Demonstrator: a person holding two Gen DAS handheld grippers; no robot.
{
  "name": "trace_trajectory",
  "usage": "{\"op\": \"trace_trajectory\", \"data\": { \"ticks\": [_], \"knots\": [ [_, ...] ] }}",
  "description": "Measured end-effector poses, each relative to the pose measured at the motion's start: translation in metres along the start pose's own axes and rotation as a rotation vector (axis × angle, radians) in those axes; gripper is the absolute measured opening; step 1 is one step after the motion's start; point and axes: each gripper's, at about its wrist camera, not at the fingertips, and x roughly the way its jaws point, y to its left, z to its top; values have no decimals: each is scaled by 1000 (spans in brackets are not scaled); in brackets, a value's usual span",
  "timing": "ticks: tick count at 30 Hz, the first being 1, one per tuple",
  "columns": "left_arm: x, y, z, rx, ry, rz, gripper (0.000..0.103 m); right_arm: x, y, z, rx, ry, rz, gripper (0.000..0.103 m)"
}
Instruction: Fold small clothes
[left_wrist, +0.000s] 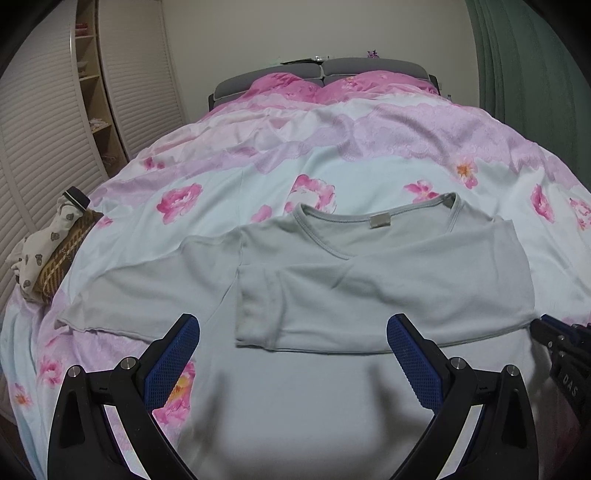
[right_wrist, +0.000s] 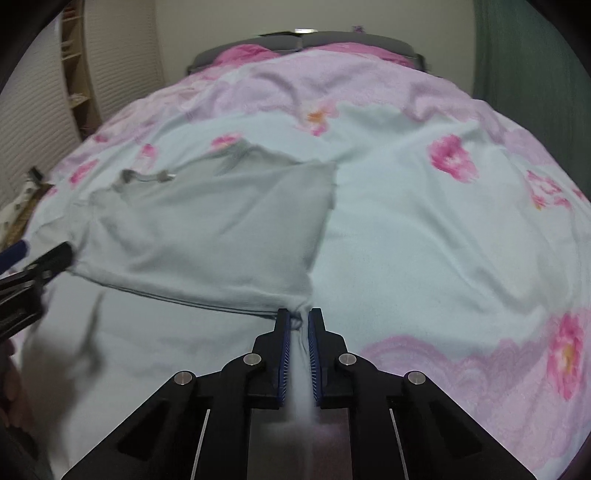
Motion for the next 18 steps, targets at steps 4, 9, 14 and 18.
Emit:
{"op": "trace_trajectory", "data": {
  "ticks": [4, 9, 14, 18],
  "knots": [
    [-6, 4, -7, -4, 4, -7, 103, -12, -5, -4, 34, 1, 23, 12],
    [-21, 21, -11, -19, -9, -10, 103, -49, 10, 0, 25, -83, 13, 38],
    [-37, 66, -17, -55, -26, 11, 103, -80, 46, 2, 37, -133, 75, 38],
    [-45, 116, -28, -91, -25, 57, 103, -91, 105, 4, 4, -151, 166, 38]
  ]
}}
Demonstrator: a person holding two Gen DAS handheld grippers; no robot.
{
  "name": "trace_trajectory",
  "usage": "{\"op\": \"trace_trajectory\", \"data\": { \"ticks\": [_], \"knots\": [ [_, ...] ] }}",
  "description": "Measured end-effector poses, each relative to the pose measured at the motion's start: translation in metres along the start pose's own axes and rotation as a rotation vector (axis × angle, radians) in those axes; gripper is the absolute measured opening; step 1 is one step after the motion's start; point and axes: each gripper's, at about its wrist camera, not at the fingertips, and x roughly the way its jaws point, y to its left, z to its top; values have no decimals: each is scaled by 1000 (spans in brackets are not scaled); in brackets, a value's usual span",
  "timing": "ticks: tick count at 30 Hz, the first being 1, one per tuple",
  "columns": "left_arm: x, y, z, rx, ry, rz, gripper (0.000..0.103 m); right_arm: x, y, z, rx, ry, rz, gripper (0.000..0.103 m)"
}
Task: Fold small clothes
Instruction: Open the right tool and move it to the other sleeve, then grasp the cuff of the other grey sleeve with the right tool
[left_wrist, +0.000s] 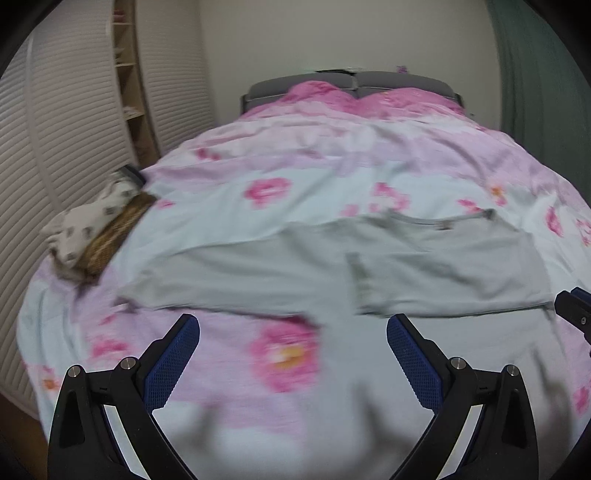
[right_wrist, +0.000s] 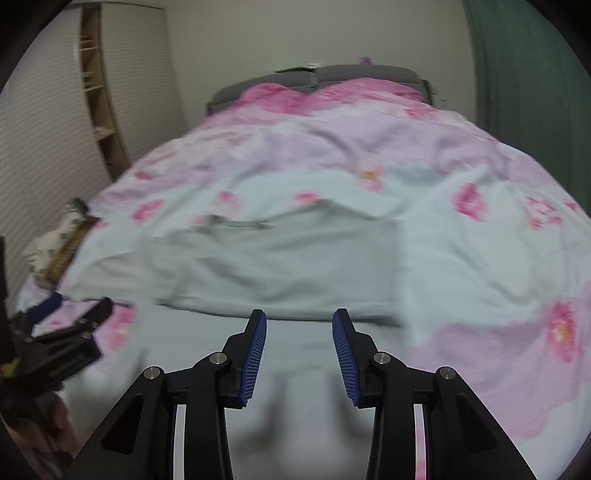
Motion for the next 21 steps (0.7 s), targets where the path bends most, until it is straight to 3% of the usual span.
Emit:
{"op": "trace_trajectory", "data": {
  "ticks": [14, 21],
  "knots": [
    [-4, 243, -26, -266, 8, 253, 103, 59, 263, 11, -381, -3, 249, 38],
    [5, 296, -47, -311, 12, 289, 103, 90, 367, -4, -621, -36, 275, 38]
  ]
}}
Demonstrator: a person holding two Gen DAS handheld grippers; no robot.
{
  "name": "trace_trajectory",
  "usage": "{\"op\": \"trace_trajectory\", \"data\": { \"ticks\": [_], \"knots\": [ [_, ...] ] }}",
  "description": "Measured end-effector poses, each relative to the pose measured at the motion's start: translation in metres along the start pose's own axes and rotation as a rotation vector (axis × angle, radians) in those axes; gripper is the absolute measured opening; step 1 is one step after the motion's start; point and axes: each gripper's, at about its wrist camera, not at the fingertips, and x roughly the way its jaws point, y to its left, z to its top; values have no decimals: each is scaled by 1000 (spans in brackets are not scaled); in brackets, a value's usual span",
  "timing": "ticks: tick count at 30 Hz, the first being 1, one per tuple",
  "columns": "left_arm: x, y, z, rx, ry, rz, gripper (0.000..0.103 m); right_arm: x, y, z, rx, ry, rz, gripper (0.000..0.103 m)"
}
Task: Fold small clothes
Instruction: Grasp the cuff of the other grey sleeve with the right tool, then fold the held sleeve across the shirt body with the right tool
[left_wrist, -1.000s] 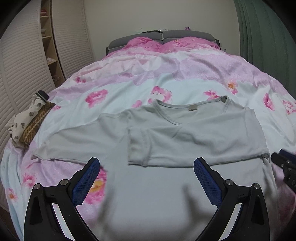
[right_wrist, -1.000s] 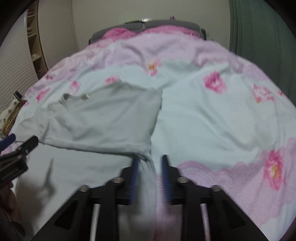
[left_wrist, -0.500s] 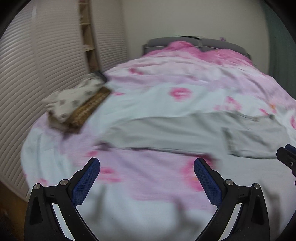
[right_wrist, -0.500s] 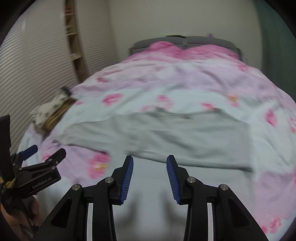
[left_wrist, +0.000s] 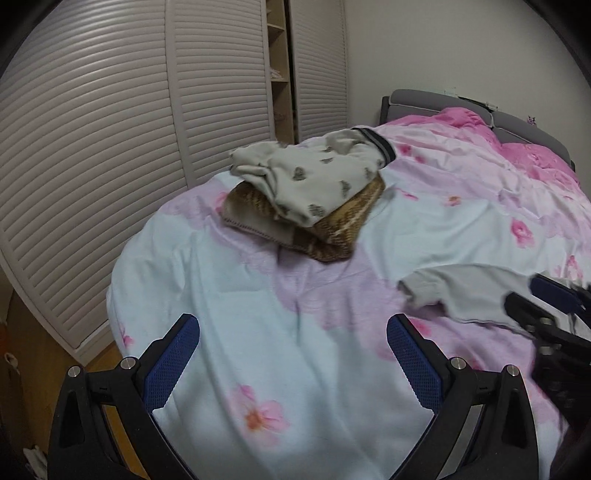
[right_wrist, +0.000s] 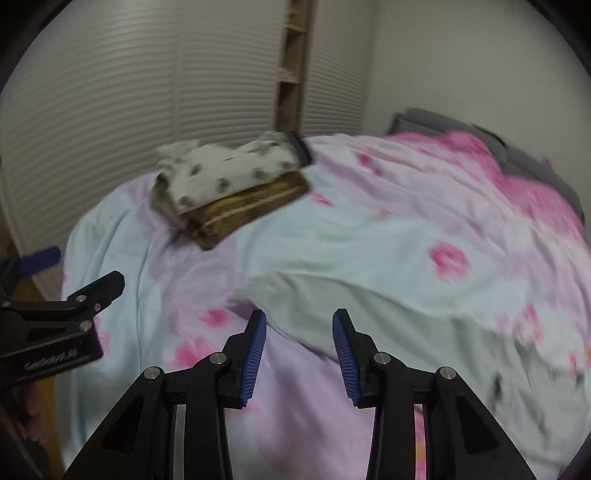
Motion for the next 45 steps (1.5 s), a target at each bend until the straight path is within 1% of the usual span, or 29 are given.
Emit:
{"op": "trace_trajectory", "data": {
  "ticks": [2, 6, 11, 16, 18, 20, 21, 22, 24, 28, 33, 36, 40, 45],
  "knots": [
    [6, 5, -3, -4, 7, -9, 103, 15, 19, 3, -74, 9, -11, 38],
    [22, 8, -7, -17, 18, -39, 103, 37, 42, 1, -189, 28, -46, 38],
    [38, 6, -9, -30, 19, -67, 103, 60, 54, -3, -305, 63, -94, 38],
    [49, 7, -10, -46, 19, -78, 103, 80, 61, -4, -371, 80, -147, 38],
    [54, 10, -11, -60, 27, -79, 103, 88, 62, -2, -377, 90, -151, 38],
    [57, 12, -11, -71, 32, -79, 103, 93, 60, 0, -364, 89, -145, 35],
    [57, 13, -11, -75, 33, -78, 103, 95, 57, 2, -345, 87, -136, 20],
    [57, 14, -10, -77, 33, -77, 103, 96, 55, 3, -330, 92, -125, 11],
    [56, 13, -8, -77, 29, -75, 103, 92, 48, 7, -278, 82, -100, 11],
    [49, 5, -1, -75, 17, -85, 103, 73, 24, 17, -131, 37, -52, 10],
    [30, -18, 16, -51, -17, -115, 103, 38, -24, 29, 78, -31, -36, 10],
    [16, -41, 28, -30, -40, -142, 103, 9, -66, 31, 221, -69, -39, 10],
    [-5, -84, 45, 9, -72, -195, 103, -24, -125, 20, 383, -101, -64, 10],
    [-32, -157, 57, 90, -103, -266, 103, -71, -201, -16, 525, -147, -147, 10]
  ]
}}
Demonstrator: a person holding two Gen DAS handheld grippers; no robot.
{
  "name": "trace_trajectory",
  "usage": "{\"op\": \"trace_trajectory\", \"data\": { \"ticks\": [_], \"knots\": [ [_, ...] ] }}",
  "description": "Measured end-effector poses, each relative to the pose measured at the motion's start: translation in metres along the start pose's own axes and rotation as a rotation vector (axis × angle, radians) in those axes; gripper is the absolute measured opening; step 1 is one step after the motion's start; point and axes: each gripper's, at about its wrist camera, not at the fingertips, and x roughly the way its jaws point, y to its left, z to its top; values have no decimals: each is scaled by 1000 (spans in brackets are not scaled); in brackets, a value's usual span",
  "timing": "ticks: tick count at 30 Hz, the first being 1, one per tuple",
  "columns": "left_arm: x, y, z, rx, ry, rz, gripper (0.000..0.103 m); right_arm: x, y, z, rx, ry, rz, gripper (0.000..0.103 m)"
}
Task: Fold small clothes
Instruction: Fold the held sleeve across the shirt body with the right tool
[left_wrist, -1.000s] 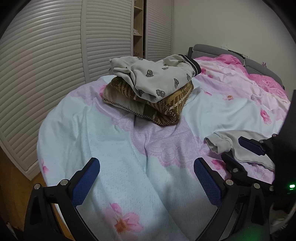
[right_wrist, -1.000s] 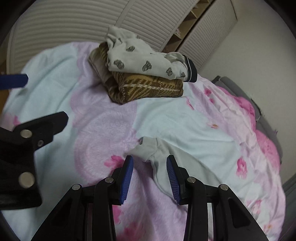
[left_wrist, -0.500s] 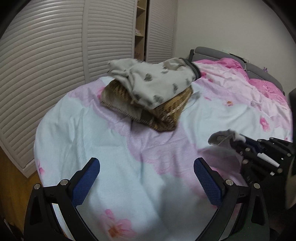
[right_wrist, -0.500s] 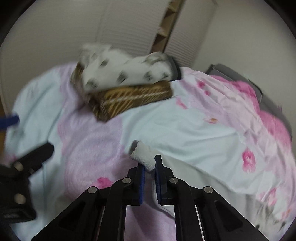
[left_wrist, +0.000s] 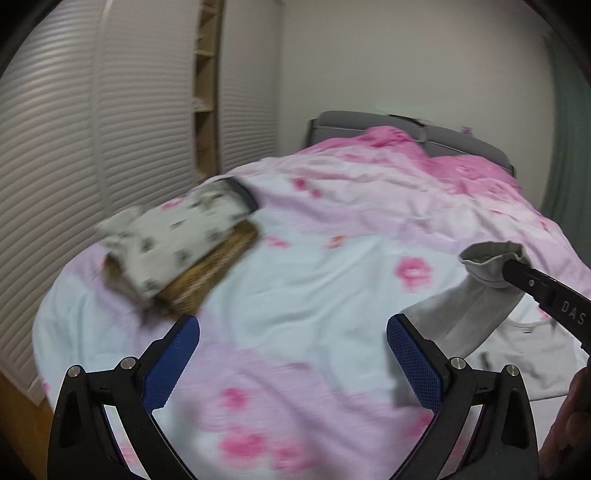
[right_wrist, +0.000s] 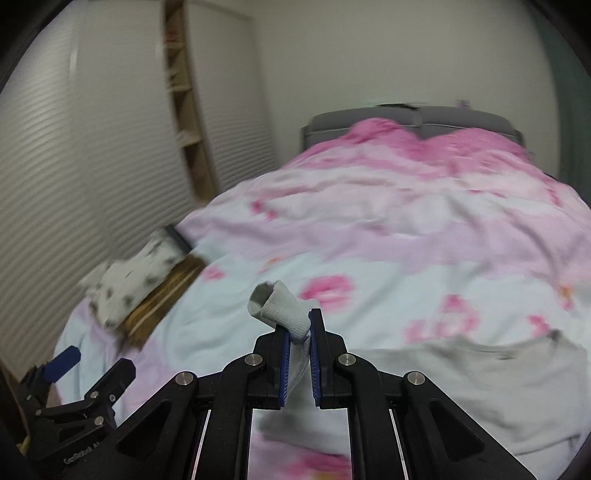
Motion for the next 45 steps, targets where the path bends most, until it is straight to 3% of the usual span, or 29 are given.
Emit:
{"op": "trace_trajectory", "data": {
  "ticks": [8, 14, 23, 26, 28, 30, 35, 38, 41, 42, 44, 45],
  "knots": [
    [-3, -122, -1, 128, 15, -105, 103, -37, -128, -9, 191, -22, -73, 10],
    [-6, -192, -25, 240, 27, -145, 103, -50, -209, -46, 344, 3, -108, 10],
    [7, -235, -59, 321, 82, -154, 103, -40, -254, -99, 452, 121, -122, 13],
    [11, -242, -65, 332, 94, -155, 103, -43, -254, -101, 406, 148, -163, 32],
    [11, -245, -66, 336, 98, -156, 103, -52, -249, -98, 343, 141, -218, 51],
    [11, -246, -68, 337, 98, -160, 103, -63, -241, -93, 255, 121, -261, 55],
    [10, -251, -75, 341, 107, -169, 103, -64, -219, -76, 50, 121, -273, 56],
    [10, -250, -77, 344, 111, -166, 103, -43, -202, -68, -86, 182, -265, 56],
    [13, -246, -78, 338, 117, -156, 103, -22, -192, -66, -206, 221, -319, 56],
    [14, -246, -78, 336, 118, -153, 103, -17, -191, -66, -226, 226, -329, 56],
    [17, -244, -77, 334, 119, -146, 103, -13, -195, -65, -225, 228, -332, 37],
    [18, -244, -76, 332, 120, -144, 103, -12, -200, -64, -203, 237, -320, 8]
  ]
}}
